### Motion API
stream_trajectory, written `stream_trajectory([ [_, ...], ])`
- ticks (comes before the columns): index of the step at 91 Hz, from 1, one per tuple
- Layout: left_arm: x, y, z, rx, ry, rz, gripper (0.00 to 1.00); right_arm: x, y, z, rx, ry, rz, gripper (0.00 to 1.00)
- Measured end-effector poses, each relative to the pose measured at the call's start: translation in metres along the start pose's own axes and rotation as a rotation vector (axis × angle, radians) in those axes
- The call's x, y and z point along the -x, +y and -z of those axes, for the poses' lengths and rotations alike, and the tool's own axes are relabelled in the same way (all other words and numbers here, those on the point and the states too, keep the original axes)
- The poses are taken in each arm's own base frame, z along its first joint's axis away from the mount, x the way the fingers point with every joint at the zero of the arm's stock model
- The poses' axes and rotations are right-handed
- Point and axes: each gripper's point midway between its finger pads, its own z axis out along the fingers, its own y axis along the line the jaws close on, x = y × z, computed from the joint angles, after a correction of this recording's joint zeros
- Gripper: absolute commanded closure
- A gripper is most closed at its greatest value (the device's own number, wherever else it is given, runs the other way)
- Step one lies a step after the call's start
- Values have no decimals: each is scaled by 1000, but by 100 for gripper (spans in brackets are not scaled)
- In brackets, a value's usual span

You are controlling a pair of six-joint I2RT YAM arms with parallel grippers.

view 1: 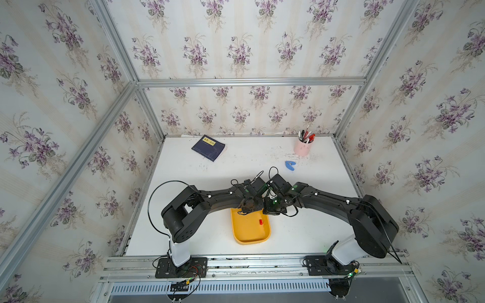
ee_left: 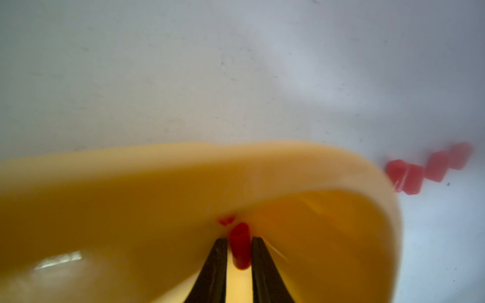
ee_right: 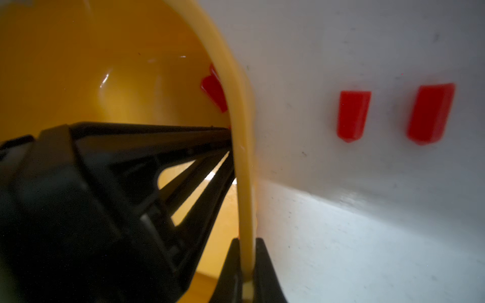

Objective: Take the screw protection sleeves out of the storage box
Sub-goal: Pick up the screw protection sleeve from the storage box.

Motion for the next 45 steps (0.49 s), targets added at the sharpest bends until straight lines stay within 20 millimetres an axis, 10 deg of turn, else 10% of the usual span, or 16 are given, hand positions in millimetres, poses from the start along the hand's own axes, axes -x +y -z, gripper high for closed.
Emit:
stream_trajectory([
  [45,-6,10,11,38,26,-37,88,4,3,0,8,-23,10,100],
])
